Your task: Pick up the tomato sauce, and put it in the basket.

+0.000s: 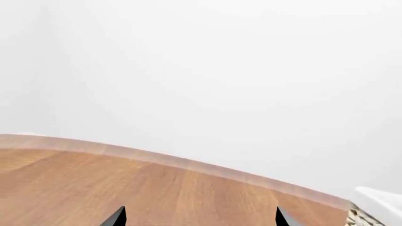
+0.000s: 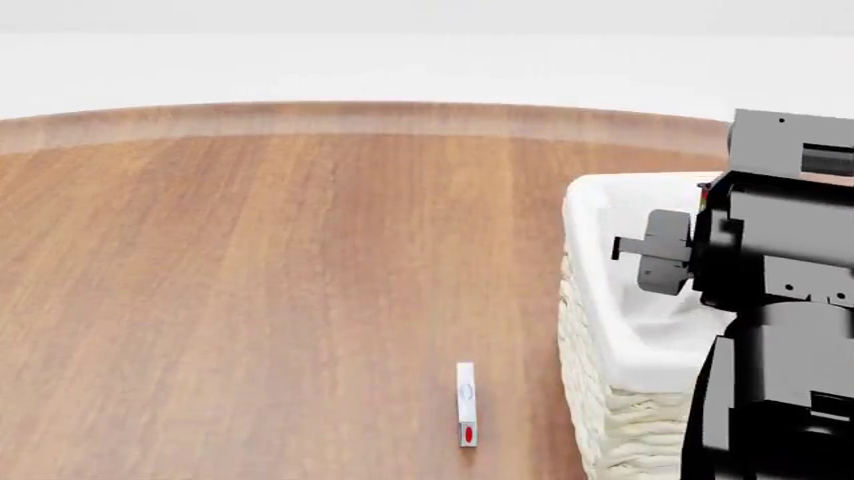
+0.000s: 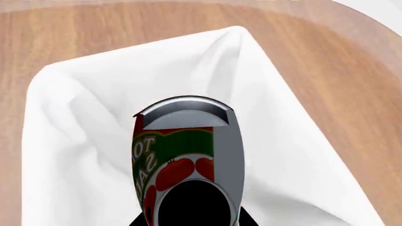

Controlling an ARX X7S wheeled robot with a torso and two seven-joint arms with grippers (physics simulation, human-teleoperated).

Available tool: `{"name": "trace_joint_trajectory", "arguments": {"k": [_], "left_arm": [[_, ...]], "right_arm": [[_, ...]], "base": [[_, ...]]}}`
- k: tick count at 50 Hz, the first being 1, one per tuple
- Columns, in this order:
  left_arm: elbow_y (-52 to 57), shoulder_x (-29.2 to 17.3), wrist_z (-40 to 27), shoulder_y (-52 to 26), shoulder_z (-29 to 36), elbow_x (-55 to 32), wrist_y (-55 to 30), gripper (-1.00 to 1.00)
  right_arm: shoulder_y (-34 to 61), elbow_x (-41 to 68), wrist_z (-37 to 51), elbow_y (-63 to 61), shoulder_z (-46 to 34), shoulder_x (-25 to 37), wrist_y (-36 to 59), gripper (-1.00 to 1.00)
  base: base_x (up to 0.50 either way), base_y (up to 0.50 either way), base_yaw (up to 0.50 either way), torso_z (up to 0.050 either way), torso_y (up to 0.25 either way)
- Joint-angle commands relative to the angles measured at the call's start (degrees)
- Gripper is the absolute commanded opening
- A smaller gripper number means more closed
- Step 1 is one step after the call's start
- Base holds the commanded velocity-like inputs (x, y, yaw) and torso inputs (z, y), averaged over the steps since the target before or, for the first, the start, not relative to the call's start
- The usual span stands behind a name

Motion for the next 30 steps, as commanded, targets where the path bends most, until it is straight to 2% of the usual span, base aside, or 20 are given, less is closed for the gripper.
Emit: {"name": "trace_joint_trajectory", "arguments": {"k": [1,8,9,25,30], "left_arm": [[0.39,-0.17,-0.42,0.18,-0.09,-0.03,0.01,1.0],[0.42,-0.37,-0.53,0.37,-0.3,-0.11,0.18,1.0],[0.25,-0.38,-0.5,0.34,-0.38,-0.2,0.28,1.0],[-0.8,-0.27,-0.11,0.57,-0.35,-0.64,1.24,1.0],[-1.22,-0.33,-0.02,0.4,-0.37,-0.9,1.34,1.0]], "right_arm": [[-0.47,-0.92,-0.93,-0.01,0.29,0.45,0.65,-1.0],[-0.66,-0.97,-0.85,-0.01,0.27,0.48,1.12,-1.0],[-0.47,-0.91,-0.55,-0.01,0.41,0.5,1.04,1.0],[2.59,-0.98,-2.14,-0.01,-1.07,-0.16,-0.45,1.0],[5.01,-1.47,-5.68,-0.01,-3.57,-1.55,-4.01,1.0]], "base": [[0.0,0.0,0.0,0.0,0.0],[0.0,0.0,0.0,0.0,0.0],[0.0,0.0,0.0,0.0,0.0],[0.0,0.0,0.0,0.0,0.0],[0.0,0.0,0.0,0.0,0.0]]}}
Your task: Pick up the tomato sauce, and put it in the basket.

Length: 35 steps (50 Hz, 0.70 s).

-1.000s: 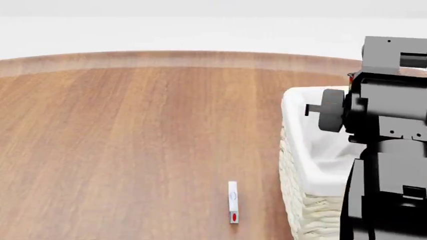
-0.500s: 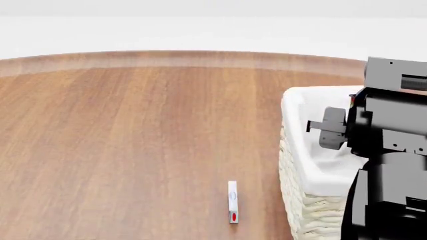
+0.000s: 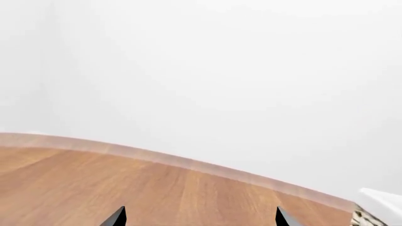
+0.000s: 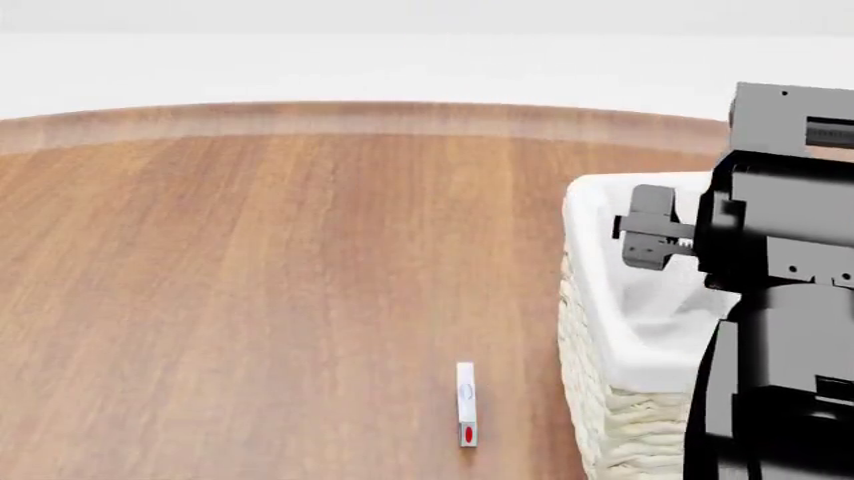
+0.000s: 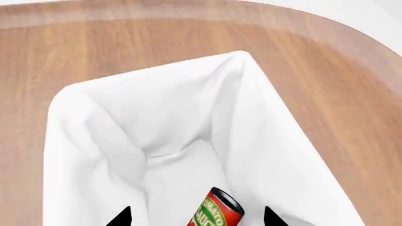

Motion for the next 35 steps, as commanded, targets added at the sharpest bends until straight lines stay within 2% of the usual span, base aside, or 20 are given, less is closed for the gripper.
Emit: {"name": "trace_joint_trajectory", "arguments": {"k": [1,7,15,17,18,19,20,24,25,29,35], "left_arm": [[-0.47,-0.11,0.09,0.03,-0.1,-0.48,0.38,1.0],[-0.16,-0.2,0.0,0.06,0.01,-0.64,0.35,1.0],[-0.48,-0.21,-0.19,-0.4,0.4,-0.34,0.01,1.0],[-0.52,-0.19,-0.22,-0.39,0.54,-0.31,-0.07,1.0],[-0.49,-0.22,-0.3,-0.43,0.56,-0.2,-0.16,1.0],[-0.31,-0.32,-0.55,-0.54,0.51,-0.12,-0.44,1.0],[-0.15,-0.36,-0.71,-0.57,0.48,-0.14,-0.57,1.0],[-0.18,-0.22,-0.78,-0.77,0.82,0.11,-0.62,1.0],[-0.46,-0.09,-0.82,-1.03,1.08,0.52,-0.74,1.0],[-0.23,-0.08,-0.79,-0.89,1.46,0.55,-0.83,1.0],[-0.07,-0.13,-1.06,-1.07,1.6,0.89,-0.98,1.0]], "right_arm": [[3.57,0.19,-3.56,-0.01,-1.83,-1.47,-4.59,1.0],[4.93,-0.65,-3.84,-0.01,-4.49,-3.21,-11.42,1.0],[4.85,-1.17,-4.54,-0.05,-6.53,-7.83,-27.9,1.0],[3.94,-2.73,2.9,-0.58,-7.29,-9.58,-34.27,1.0],[2.85,-2.95,3.06,-3.13,-7.55,-9.91,-33.99,1.0],[-5.03,-3.39,2.9,-11.73,-8.42,-10.63,-26.03,1.0],[-8.37,-3.44,3.27,-20.32,-8.57,-10.59,-22.64,1.0],[-19.89,-5.3,3.08,-54.49,-13.91,-11.08,-15.9,1.0],[-22.1,-4.62,2.51,-59.48,-15.12,-11.25,-14.12,1.0],[-33.21,-2.71,6.58,-75.58,-20.97,-11.65,-13.87,1.0],[-44.95,-4.01,11.72,-87.28,-31.59,-10.88,-14.94,1.0]], "base": [[0.0,0.0,0.0,0.0,0.0],[0.0,0.0,0.0,0.0,0.0],[0.0,0.0,0.0,0.0,0.0],[0.0,0.0,0.0,0.0,0.0],[0.0,0.0,0.0,0.0,0.0],[0.0,0.0,0.0,0.0,0.0],[0.0,0.0,0.0,0.0,0.0],[0.0,0.0,0.0,0.0,0.0],[0.0,0.0,0.0,0.0,0.0],[0.0,0.0,0.0,0.0,0.0],[0.0,0.0,0.0,0.0,0.0]]}}
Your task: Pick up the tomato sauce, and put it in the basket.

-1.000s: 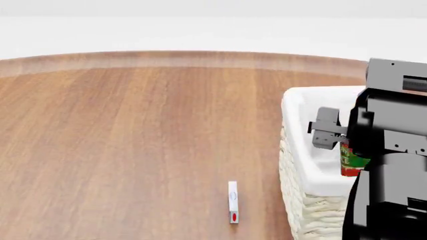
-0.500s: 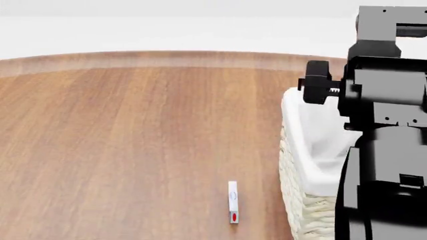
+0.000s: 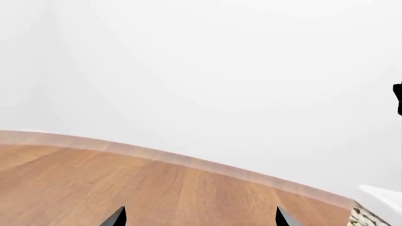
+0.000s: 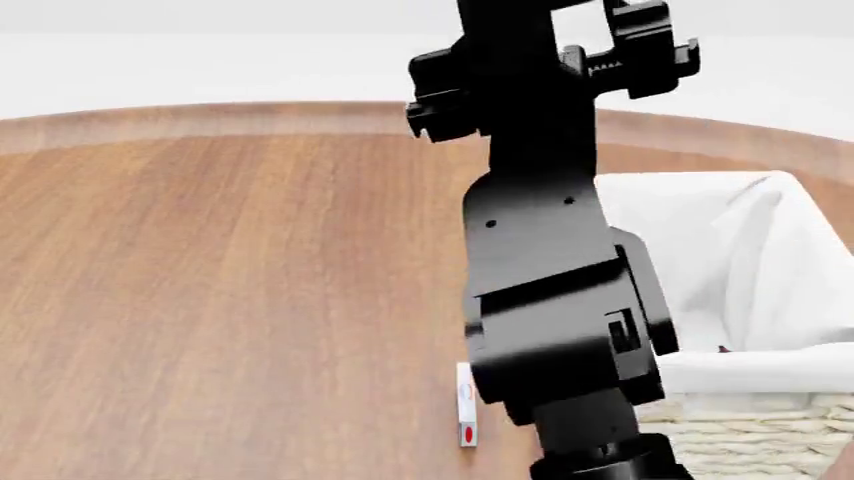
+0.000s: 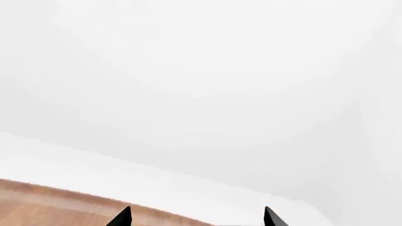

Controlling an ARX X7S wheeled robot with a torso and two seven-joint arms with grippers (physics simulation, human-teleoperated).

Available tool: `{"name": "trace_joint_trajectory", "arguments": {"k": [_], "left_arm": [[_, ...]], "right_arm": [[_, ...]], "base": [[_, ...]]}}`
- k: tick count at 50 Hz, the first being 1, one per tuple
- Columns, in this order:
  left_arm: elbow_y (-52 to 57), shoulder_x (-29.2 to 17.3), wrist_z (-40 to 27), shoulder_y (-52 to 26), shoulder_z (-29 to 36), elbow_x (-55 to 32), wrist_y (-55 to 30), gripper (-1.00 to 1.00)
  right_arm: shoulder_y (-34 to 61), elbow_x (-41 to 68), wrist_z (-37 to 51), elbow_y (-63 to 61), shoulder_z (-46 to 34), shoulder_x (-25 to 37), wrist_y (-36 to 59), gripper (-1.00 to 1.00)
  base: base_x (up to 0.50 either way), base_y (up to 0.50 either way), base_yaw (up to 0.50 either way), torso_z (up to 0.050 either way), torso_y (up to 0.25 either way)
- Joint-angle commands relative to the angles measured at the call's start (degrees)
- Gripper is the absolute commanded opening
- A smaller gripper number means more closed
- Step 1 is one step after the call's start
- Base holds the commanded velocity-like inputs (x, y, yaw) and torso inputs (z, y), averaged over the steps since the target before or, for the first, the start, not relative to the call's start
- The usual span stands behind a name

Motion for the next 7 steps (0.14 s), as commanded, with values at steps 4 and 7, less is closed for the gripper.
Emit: {"name": "trace_joint_trajectory", "arguments": {"k": [4,7], "left_arm": [[-0.25,0.13,-0.19,-0.35,0.65,0.65,0.0,1.0],[-0.15,0.07,-0.18,-0.18,0.69,0.58,0.06,1.0]], "right_arm": [[-28.03,-3.19,10.21,-36.77,-20.95,-0.23,-1.92,1.0],[-31.63,-4.27,12.52,-37.79,-24.24,0.18,-4.6,1.0]], "base": [[0.0,0.0,0.0,0.0,0.0],[0.0,0.0,0.0,0.0,0.0]]}}
